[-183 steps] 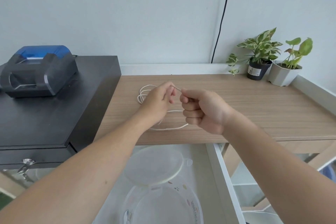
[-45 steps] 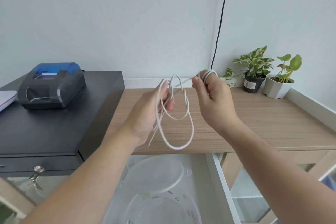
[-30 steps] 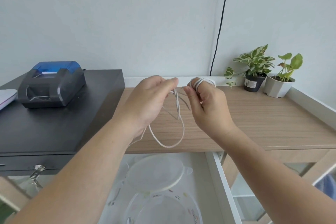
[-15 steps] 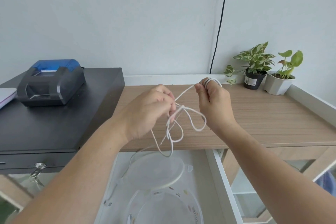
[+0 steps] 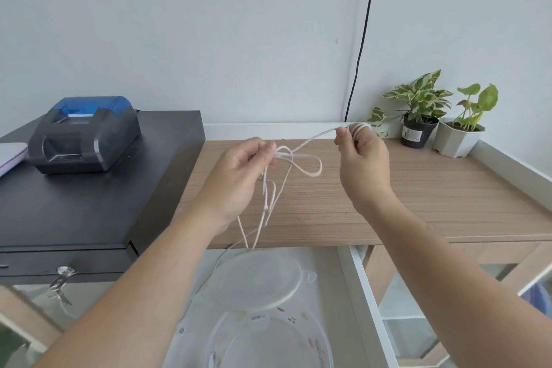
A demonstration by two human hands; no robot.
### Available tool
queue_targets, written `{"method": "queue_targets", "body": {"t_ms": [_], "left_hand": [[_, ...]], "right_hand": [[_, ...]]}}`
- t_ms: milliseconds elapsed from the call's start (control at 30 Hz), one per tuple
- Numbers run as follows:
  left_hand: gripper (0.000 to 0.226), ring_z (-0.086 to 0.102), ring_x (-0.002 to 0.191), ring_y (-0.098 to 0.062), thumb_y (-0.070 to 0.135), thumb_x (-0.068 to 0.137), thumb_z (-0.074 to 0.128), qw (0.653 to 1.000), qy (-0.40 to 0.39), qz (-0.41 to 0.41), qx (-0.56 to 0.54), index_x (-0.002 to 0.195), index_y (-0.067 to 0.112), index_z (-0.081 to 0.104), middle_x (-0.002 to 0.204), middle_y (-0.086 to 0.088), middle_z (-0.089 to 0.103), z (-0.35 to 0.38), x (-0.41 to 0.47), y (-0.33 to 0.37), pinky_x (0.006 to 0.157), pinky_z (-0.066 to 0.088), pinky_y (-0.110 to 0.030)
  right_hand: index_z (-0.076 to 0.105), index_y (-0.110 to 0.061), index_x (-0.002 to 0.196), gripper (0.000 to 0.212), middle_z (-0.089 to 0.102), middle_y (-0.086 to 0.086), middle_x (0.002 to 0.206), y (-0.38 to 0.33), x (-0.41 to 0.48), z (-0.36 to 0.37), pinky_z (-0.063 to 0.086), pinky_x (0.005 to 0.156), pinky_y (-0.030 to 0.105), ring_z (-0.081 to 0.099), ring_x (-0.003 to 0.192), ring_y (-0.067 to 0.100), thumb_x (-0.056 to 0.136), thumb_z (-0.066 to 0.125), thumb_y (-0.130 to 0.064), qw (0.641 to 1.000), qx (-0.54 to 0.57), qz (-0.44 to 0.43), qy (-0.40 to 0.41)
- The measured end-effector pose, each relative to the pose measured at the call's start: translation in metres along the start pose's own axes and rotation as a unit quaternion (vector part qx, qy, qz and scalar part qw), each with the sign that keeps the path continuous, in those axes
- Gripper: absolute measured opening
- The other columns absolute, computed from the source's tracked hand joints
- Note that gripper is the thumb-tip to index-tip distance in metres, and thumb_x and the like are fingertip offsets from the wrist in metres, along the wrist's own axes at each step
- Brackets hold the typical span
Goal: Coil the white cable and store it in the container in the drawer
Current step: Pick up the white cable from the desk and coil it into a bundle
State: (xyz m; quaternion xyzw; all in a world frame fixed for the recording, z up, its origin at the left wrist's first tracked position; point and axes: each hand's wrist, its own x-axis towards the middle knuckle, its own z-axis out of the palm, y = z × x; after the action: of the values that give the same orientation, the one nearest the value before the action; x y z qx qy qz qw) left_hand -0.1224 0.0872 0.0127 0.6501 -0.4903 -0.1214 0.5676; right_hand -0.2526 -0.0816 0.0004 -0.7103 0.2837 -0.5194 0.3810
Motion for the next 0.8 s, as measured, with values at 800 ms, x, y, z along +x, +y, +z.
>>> {"method": "queue_targets", "body": {"t_ms": [800], "left_hand": [[0.025,0.061,0.106,-0.026,0.006,0.100,0.045,0.951,0.201,-0.178,-0.152,0.109,0.016,0.066,0.102,-0.007,0.066,-0.012,0.030,0.006,0.089,0.047,-0.032]], "right_hand": [[0.050,-0.025,0.067,0.032,0.049,-0.009,0.064,-0.012,0.023,-0.022,0.033,0.066,0.036,0.039,0.063,0.012,0.098,0.052,-0.032,0.992,0.103,0.058,0.044]]}}
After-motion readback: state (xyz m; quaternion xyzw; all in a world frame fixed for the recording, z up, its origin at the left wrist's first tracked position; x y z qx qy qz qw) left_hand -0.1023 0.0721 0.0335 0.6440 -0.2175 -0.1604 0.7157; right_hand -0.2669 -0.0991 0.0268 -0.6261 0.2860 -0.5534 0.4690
